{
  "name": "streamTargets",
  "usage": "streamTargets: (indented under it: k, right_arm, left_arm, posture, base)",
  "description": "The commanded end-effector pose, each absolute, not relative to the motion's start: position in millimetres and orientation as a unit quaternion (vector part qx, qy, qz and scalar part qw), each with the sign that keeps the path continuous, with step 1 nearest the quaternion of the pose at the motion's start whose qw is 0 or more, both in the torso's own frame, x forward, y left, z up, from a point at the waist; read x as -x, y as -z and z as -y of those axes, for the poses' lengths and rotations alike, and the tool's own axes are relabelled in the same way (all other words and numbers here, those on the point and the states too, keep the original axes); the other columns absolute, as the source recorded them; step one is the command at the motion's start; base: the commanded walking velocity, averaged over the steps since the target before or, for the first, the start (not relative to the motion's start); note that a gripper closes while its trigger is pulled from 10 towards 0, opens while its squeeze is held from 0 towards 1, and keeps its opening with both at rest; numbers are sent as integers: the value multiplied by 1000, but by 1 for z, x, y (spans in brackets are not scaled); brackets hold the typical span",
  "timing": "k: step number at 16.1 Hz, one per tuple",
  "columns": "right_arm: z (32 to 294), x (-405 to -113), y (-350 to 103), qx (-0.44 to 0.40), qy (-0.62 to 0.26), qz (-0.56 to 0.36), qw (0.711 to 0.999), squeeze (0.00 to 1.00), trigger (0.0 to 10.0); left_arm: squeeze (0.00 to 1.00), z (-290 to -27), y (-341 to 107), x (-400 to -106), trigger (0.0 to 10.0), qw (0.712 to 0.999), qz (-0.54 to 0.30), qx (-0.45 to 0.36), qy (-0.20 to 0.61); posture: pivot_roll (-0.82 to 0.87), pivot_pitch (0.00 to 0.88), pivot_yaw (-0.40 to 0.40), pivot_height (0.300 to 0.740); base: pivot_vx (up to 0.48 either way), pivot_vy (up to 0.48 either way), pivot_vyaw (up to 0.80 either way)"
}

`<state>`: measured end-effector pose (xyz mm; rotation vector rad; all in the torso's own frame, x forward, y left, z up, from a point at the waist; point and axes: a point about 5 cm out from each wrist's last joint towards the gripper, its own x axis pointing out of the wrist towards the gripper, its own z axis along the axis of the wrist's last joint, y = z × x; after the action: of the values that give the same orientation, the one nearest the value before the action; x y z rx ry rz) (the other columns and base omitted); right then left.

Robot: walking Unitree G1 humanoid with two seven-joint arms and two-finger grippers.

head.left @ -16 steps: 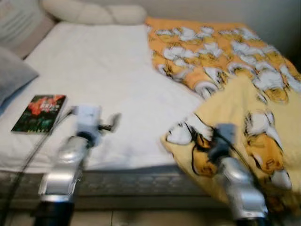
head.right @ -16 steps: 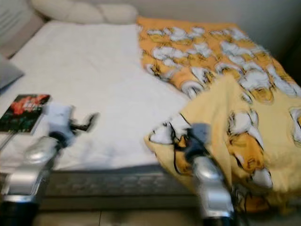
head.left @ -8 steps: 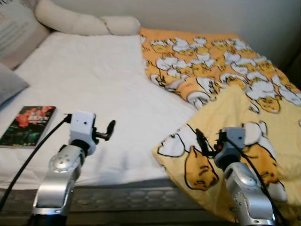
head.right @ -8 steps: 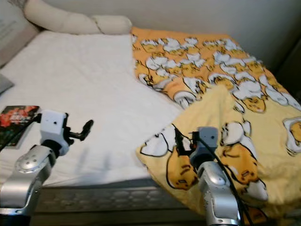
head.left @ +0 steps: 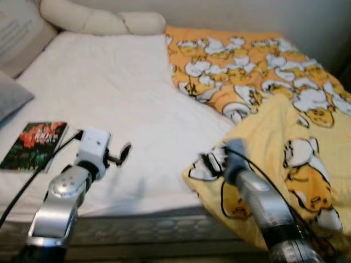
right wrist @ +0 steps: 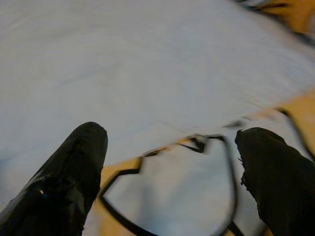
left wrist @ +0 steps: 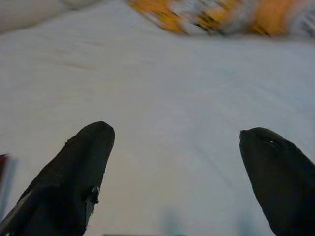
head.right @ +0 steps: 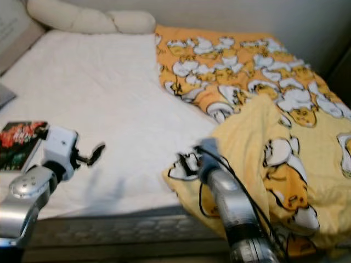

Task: Clean up the room

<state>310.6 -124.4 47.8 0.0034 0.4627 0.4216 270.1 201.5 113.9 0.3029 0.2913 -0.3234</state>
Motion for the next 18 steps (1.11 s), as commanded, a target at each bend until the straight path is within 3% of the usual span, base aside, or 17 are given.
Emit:
streamTargets:
  k: [1, 2, 5, 6, 9, 10, 11, 18]
  right_arm:
    - [121, -310, -42, 12, -230, -241, 943, 1000, 10000]
    - [114, -311, -31, 64, -263, -273, 923, 1000, 10000]
    - [111, -320, -26, 161, -270, -301, 900, 1000, 10000]
    - [108, -322, -26, 167, -270, -302, 899, 0, 10000]
    - [101, -316, -16, 216, -292, -324, 874, 0, 10000]
    - [102, -313, -12, 233, -292, -331, 867, 0, 4471]
    - [104, -311, -9, 242, -289, -336, 863, 0, 0]
    - [120, -303, 2, 273, -275, -359, 850, 0, 0]
  left_arm:
    - [0, -195, -111, -270, 10000, 957, -157, -158, 188]
    - [0, -194, -110, -268, 10000, 943, -174, -174, 225]
    - [0, -195, -113, -259, 10000, 921, -196, -197, 274]
    - [0, -198, -114, -256, 10000, 918, -203, -196, 279]
    - [0, -201, -112, -239, 10000, 897, -239, -202, 313]
    - [0, -201, -112, -236, 10000, 893, -244, -205, 318]
    - [0, -201, -111, -233, 10000, 891, -248, -205, 320]
    - [0, -196, -112, -228, 10000, 886, -259, -194, 333]
  posture:
    - [66, 0, -9, 740]
    - [76, 0, -9, 740]
    - [117, 0, -15, 740]
    - [128, 0, -17, 740]
    - [165, 0, -31, 740]
    - [168, 0, -37, 740]
    - [170, 0, -40, 740]
    - [168, 0, -54, 740]
  base:
    - [0, 0, 0]
    - [0, 0, 0]
    - [0, 0, 0]
    - [0, 0, 0]
    - [0, 0, 0]
    - [0, 0, 0]
    - [0, 0, 0]
    - [0, 0, 0]
